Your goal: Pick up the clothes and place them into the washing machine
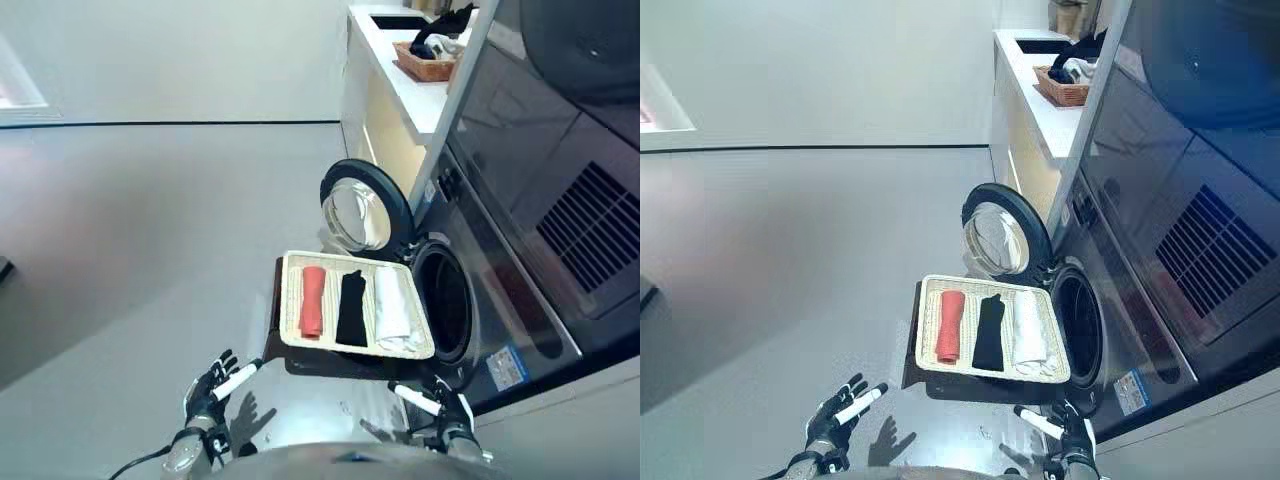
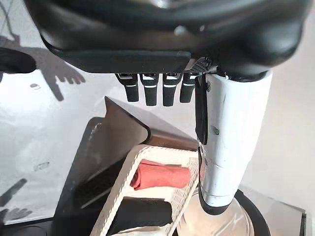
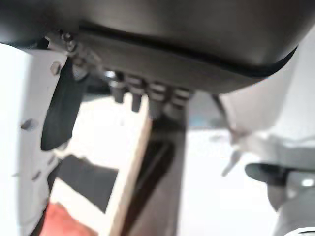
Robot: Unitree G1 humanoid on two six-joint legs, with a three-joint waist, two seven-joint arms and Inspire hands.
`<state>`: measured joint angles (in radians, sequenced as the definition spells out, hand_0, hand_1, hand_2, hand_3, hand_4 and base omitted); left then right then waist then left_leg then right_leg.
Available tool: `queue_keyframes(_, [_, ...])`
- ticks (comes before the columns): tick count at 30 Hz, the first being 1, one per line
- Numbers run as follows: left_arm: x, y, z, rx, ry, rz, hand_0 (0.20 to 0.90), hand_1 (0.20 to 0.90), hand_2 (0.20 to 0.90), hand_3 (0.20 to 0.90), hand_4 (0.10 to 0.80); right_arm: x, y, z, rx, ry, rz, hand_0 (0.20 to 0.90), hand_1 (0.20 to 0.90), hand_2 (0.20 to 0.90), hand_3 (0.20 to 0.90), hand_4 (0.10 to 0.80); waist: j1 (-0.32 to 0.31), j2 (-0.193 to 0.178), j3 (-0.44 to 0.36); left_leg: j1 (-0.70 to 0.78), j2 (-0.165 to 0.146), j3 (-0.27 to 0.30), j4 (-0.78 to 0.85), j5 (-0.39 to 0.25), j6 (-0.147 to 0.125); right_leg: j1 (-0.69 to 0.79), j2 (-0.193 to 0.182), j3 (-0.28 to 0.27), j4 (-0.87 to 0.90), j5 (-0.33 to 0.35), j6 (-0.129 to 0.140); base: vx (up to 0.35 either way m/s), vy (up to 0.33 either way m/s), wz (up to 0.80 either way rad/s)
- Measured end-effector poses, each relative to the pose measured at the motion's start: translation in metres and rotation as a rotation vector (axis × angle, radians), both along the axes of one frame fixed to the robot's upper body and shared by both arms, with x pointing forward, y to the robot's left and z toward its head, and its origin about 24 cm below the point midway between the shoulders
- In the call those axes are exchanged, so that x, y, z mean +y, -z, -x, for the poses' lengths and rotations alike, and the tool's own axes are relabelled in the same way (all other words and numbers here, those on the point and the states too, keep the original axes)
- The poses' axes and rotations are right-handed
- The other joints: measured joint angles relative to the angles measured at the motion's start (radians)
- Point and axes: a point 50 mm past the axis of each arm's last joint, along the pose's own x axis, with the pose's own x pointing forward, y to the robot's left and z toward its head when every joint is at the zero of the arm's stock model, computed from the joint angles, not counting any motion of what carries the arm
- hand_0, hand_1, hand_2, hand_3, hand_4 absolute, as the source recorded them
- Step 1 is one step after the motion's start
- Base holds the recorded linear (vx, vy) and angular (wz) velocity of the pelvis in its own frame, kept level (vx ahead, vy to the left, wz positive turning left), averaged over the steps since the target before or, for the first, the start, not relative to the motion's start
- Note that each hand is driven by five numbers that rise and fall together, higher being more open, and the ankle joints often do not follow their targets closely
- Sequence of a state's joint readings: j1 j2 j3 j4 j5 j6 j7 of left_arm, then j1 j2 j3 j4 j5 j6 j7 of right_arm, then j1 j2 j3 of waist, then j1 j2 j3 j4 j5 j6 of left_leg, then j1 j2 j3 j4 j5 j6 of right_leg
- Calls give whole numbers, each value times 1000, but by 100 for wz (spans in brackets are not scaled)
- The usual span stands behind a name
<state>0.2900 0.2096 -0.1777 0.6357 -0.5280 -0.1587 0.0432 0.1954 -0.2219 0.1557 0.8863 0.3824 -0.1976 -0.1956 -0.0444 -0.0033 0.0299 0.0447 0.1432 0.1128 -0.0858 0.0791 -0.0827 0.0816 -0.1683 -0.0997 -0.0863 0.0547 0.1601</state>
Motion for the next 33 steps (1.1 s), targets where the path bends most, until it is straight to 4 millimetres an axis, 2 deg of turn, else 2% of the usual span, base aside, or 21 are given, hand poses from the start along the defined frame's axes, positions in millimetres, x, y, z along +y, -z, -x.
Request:
queue_keyframes(25, [-1, 0, 0, 1, 0, 3, 900, 900, 900, 900, 800, -1, 0, 2, 5, 2, 1, 900, 900, 900, 900, 800, 4, 5, 1, 1, -5, -9, 8, 2, -6, 0, 7, 10, 0, 5, 2, -11, -4, 0])
queue_keyframes(27, [-1, 0, 0, 0, 0, 3, 900, 900, 900, 900, 800, -1, 0, 2, 5, 2, 1, 900, 900, 900, 900, 800, 4, 7, 7, 1, -4, -9, 6, 0, -4, -1, 5, 7, 0, 0, 3, 17, 60, 3])
queue_keyframes(33, [-1, 0, 0, -1, 1, 4, 900, 900, 900, 900, 800, -6, -1, 2, -4, 46, -1, 900, 900, 900, 900, 800, 2, 22, 23, -2, -28, -7, 2, -9, 5, -1, -23, 4, 1, 1, 10, 32, 85, 2])
